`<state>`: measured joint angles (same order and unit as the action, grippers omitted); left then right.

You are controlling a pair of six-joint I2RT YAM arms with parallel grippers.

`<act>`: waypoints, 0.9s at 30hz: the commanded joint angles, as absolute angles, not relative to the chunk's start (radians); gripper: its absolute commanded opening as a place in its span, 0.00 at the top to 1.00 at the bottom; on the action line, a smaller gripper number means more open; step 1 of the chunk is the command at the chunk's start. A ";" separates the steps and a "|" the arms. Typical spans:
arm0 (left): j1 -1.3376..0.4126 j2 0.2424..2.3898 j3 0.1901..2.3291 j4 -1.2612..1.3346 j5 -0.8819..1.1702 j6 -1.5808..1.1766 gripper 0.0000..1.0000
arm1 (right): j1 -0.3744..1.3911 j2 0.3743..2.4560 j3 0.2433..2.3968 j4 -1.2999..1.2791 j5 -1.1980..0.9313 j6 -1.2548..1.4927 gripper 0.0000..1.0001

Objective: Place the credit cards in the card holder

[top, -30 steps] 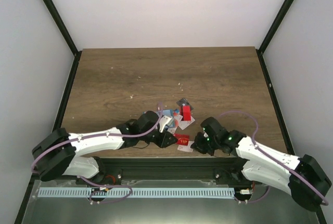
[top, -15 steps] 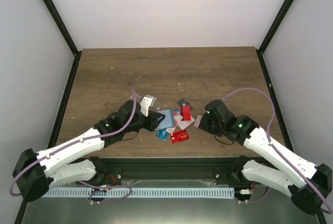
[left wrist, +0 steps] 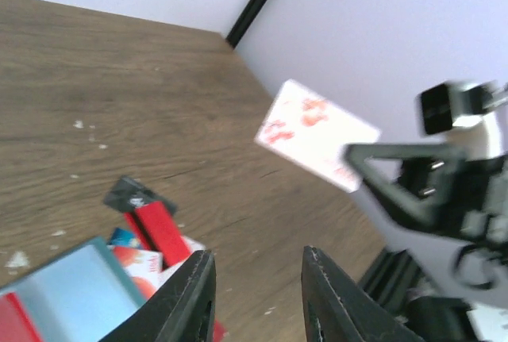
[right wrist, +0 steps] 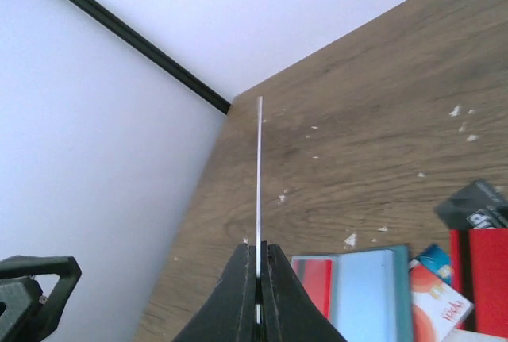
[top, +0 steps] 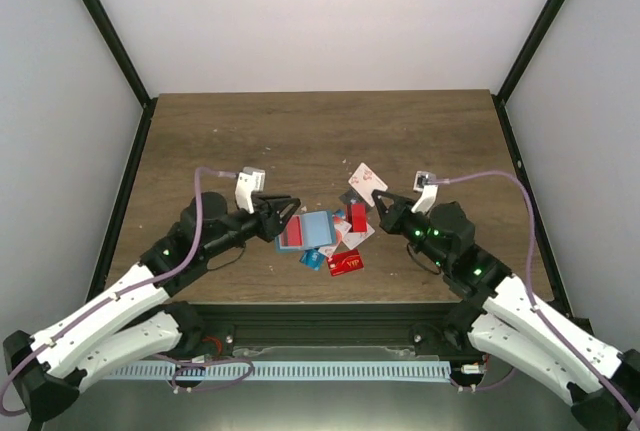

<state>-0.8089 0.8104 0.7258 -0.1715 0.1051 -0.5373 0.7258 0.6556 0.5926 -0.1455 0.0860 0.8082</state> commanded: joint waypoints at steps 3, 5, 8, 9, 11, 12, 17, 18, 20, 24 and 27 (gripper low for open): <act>-0.803 0.799 0.648 0.101 0.228 -0.778 0.66 | 0.719 0.711 0.425 0.470 -0.020 1.019 0.99; -0.804 0.814 0.643 0.163 0.247 -0.803 0.65 | 0.719 0.749 0.396 0.589 -0.052 1.084 0.99; -0.800 0.843 0.627 0.262 0.260 -0.825 0.62 | 0.721 0.798 0.359 0.771 -0.089 1.178 0.99; -0.799 0.854 0.623 0.286 0.260 -0.832 0.60 | 0.724 0.812 0.341 0.835 -0.096 1.206 0.99; -0.793 0.877 0.610 0.344 0.264 -0.845 0.58 | 0.734 0.841 0.306 0.952 -0.100 1.254 0.99; -0.792 0.890 0.606 0.372 0.261 -0.853 0.58 | 0.739 0.856 0.295 0.996 -0.100 1.272 0.99; -0.781 0.974 0.612 0.485 0.289 -0.865 0.58 | 0.765 0.917 0.296 1.103 -0.109 1.304 0.99; -0.782 0.989 0.617 0.506 0.301 -0.864 0.58 | 0.768 0.923 0.297 1.113 -0.106 1.306 0.99; -0.782 1.020 0.628 0.532 0.314 -0.863 0.58 | 0.771 0.933 0.304 1.125 -0.108 1.304 0.99; -0.781 1.074 0.652 0.556 0.338 -0.850 0.59 | 0.774 0.954 0.322 1.136 -0.119 1.310 0.99; -0.781 1.101 0.658 0.599 0.359 -0.850 0.60 | 0.773 0.978 0.332 1.148 -0.134 1.319 0.99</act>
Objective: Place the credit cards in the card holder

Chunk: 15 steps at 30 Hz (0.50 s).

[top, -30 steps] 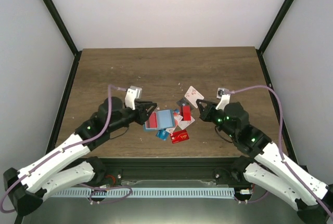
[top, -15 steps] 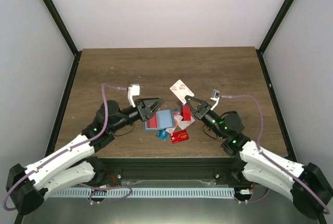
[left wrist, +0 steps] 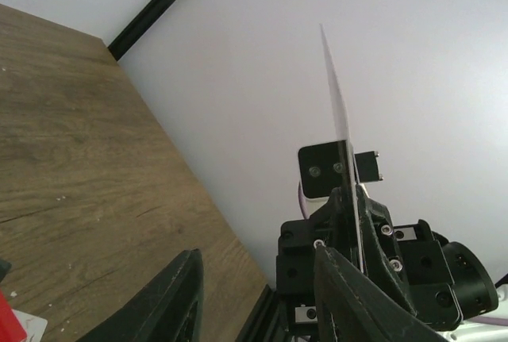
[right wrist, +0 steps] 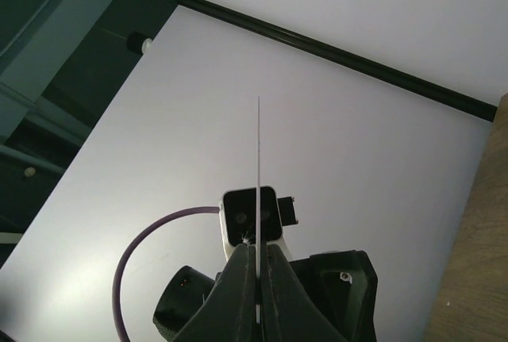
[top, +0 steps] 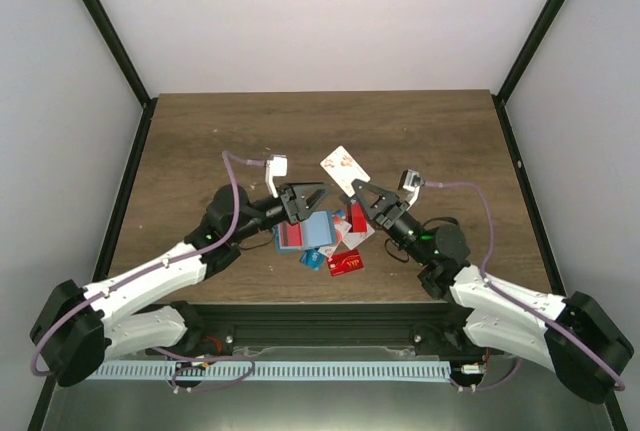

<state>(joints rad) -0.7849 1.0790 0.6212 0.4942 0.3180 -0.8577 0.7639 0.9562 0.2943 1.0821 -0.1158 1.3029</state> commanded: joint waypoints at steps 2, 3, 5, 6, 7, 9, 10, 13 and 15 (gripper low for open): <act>-0.782 1.114 0.666 0.618 0.376 -0.847 0.61 | 0.773 0.993 0.331 1.161 -0.140 1.336 0.99; -0.782 1.118 0.671 0.625 0.385 -0.843 0.61 | 0.773 0.999 0.328 1.171 -0.138 1.345 0.99; -0.781 1.122 0.673 0.641 0.401 -0.840 0.61 | 0.773 1.009 0.322 1.187 -0.138 1.353 0.99; -0.781 1.124 0.675 0.645 0.404 -0.839 0.61 | 0.773 1.013 0.323 1.186 -0.143 1.354 0.99; -0.781 1.130 0.677 0.647 0.406 -0.839 0.61 | 0.774 1.018 0.325 1.188 -0.149 1.356 0.99; -0.781 1.135 0.678 0.665 0.419 -0.842 0.61 | 0.773 1.029 0.320 1.205 -0.153 1.369 0.99; -0.781 1.136 0.677 0.675 0.424 -0.847 0.61 | 0.773 1.035 0.318 1.214 -0.155 1.374 0.99; -0.782 1.142 0.676 0.684 0.422 -0.854 0.61 | 0.773 1.040 0.311 1.227 -0.154 1.384 0.99; -0.782 1.149 0.679 0.687 0.419 -0.852 0.64 | 0.773 1.040 0.318 1.221 -0.163 1.381 0.99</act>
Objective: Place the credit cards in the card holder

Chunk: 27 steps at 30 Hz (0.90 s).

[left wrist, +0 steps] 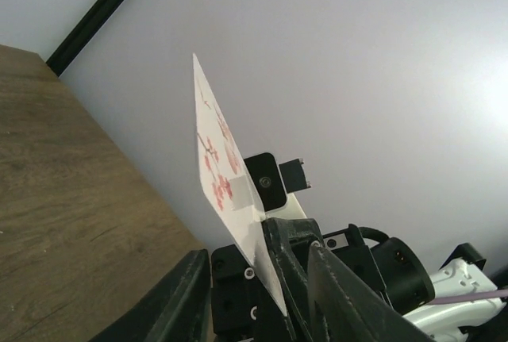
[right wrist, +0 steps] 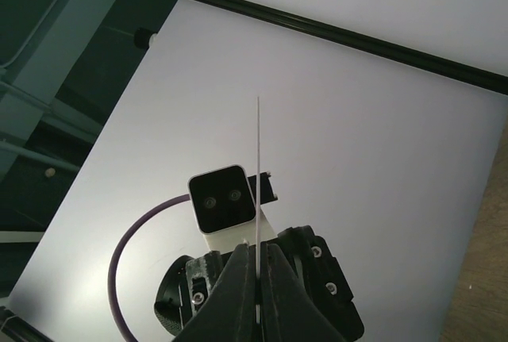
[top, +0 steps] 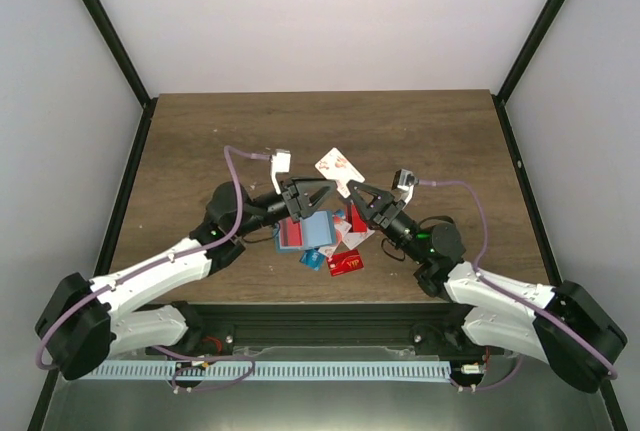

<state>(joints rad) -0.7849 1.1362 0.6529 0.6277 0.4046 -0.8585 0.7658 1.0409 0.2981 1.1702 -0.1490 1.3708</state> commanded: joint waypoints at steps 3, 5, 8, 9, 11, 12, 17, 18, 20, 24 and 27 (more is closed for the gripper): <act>-0.781 1.166 0.687 0.696 0.426 -0.856 0.72 | 0.773 1.045 0.317 1.227 -0.169 1.385 0.99; -0.781 1.178 0.693 0.703 0.432 -0.859 0.75 | 0.773 1.051 0.313 1.236 -0.174 1.394 0.99; -0.781 1.188 0.697 0.712 0.430 -0.864 0.77 | 0.772 1.062 0.309 1.251 -0.182 1.402 0.99; -0.782 1.191 0.700 0.714 0.429 -0.865 0.77 | 0.773 1.065 0.308 1.254 -0.184 1.403 0.99; -0.782 1.193 0.703 0.714 0.428 -0.864 0.86 | 0.773 1.067 0.302 1.259 -0.181 1.404 0.99; -0.781 1.192 0.703 0.710 0.425 -0.864 0.92 | 0.773 1.068 0.299 1.261 -0.178 1.405 0.99; -0.777 1.156 0.686 0.617 0.365 -0.863 0.96 | 0.768 1.043 0.288 1.173 -0.175 1.391 0.73; -0.772 1.137 0.681 0.576 0.351 -0.855 0.96 | 0.757 1.026 0.290 1.103 -0.186 1.375 0.58; -0.752 1.095 0.662 0.460 0.321 -0.829 0.96 | 0.728 0.963 0.318 0.876 -0.207 1.304 0.41; -0.705 1.017 0.627 0.183 0.260 -0.722 0.96 | 0.710 0.907 0.472 0.330 -0.100 1.020 0.34; -0.660 0.981 0.579 0.061 0.244 -0.675 0.96 | 0.709 0.965 0.588 0.130 -0.069 0.805 0.34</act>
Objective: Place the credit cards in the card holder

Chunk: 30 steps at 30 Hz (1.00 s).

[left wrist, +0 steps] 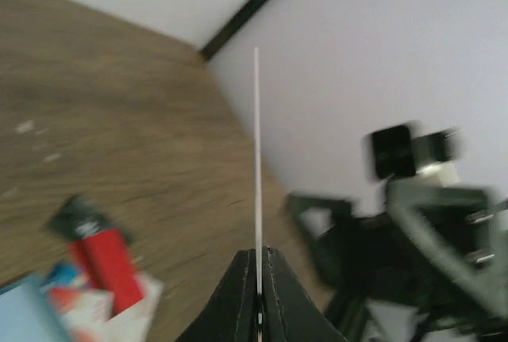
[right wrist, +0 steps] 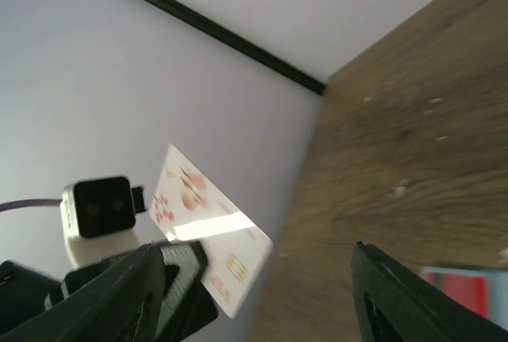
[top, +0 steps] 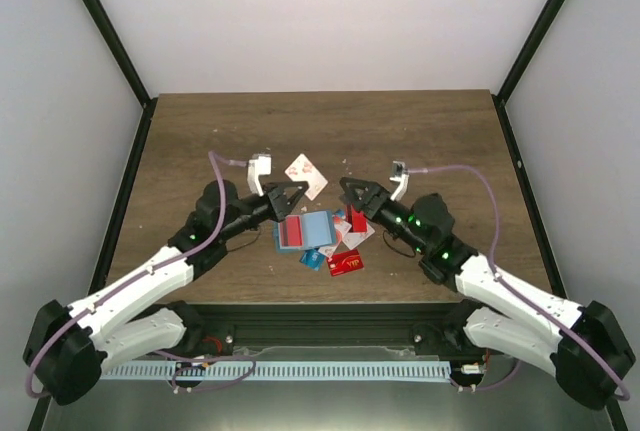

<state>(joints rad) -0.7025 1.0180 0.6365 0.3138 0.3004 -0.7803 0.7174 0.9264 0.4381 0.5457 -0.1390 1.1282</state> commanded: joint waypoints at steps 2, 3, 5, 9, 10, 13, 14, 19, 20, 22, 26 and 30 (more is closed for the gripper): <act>-0.626 0.982 0.555 -0.007 0.226 -0.667 0.96 | 0.707 1.039 0.651 0.051 -0.092 0.712 0.36; -0.605 0.988 0.539 -0.021 0.226 -0.668 0.96 | 0.708 1.083 0.681 0.024 -0.107 0.679 0.37; -0.567 1.002 0.505 -0.014 0.262 -0.671 0.96 | 0.706 1.174 0.724 -0.002 -0.145 0.634 0.39; -0.515 1.043 0.457 0.050 0.343 -0.673 0.96 | 0.692 1.337 0.780 -0.014 -0.228 0.588 0.42; -0.509 1.056 0.454 0.058 0.358 -0.669 0.96 | 0.687 1.378 0.795 -0.019 -0.250 0.575 0.43; -0.500 1.091 0.452 0.072 0.380 -0.654 0.96 | 0.672 1.478 0.823 -0.025 -0.287 0.555 0.46; -0.498 1.110 0.450 0.075 0.387 -0.647 0.96 | 0.667 1.509 0.825 -0.023 -0.298 0.552 0.48; -0.491 1.183 0.447 0.108 0.419 -0.634 0.96 | 0.652 1.596 0.825 0.007 -0.333 0.548 0.49; -0.489 1.195 0.445 0.117 0.423 -0.635 0.96 | 0.647 1.613 0.824 0.016 -0.344 0.548 0.50; -0.489 1.218 0.439 0.138 0.428 -0.637 0.96 | 0.641 1.642 0.822 0.028 -0.362 0.553 0.52; -0.487 1.257 0.431 0.171 0.438 -0.641 0.96 | 0.635 1.675 0.816 0.045 -0.365 0.556 0.54; -0.488 1.297 0.423 0.205 0.454 -0.646 0.96 | 0.626 1.704 0.812 0.053 -0.365 0.559 0.58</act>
